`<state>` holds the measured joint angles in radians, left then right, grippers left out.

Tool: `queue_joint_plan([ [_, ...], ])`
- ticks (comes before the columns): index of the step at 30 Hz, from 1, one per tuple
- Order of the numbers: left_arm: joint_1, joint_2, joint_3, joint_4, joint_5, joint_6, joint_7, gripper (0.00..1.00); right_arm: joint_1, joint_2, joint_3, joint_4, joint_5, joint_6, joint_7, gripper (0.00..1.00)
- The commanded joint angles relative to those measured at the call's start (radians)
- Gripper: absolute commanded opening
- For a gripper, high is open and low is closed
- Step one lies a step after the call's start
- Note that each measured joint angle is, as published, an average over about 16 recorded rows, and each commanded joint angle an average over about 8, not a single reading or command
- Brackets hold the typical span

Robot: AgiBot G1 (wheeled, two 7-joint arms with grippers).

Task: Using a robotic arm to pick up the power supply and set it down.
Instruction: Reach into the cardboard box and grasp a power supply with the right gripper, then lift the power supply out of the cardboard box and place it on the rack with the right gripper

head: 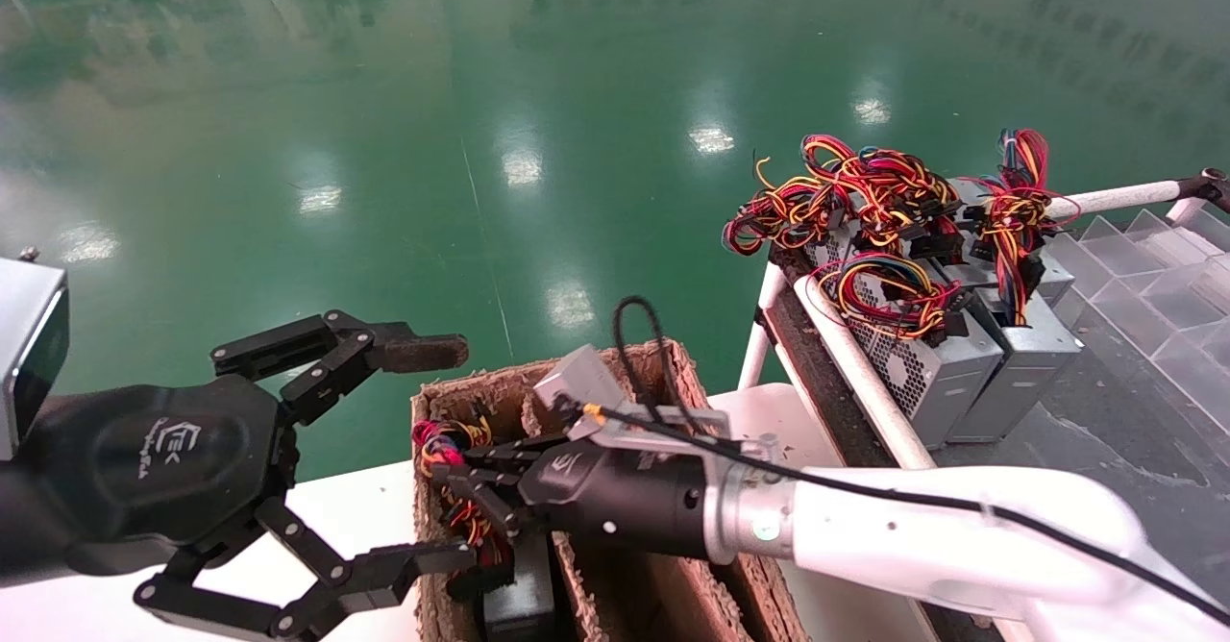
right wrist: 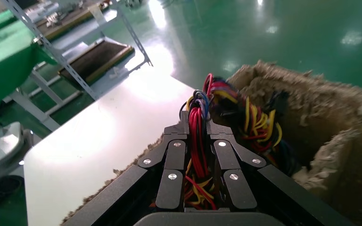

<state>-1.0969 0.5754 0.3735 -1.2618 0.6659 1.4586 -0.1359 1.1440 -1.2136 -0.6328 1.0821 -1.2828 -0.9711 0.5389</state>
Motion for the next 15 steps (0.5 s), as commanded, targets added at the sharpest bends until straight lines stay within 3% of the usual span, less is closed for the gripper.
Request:
queue_joint_plan([
  [1, 0.0, 0.0, 0.0, 0.0, 0.0, 0.0, 0.0, 1.0, -0.001, 0.007, 0.011, 0.0, 0.019, -0.009, -0.009, 0.0],
  [15, 0.0, 0.0, 0.0, 0.0, 0.0, 0.0, 0.0, 1.0, 0.025, 0.079, 0.103, 0.013, 0.16, -0.096, -0.044, 0.0],
])
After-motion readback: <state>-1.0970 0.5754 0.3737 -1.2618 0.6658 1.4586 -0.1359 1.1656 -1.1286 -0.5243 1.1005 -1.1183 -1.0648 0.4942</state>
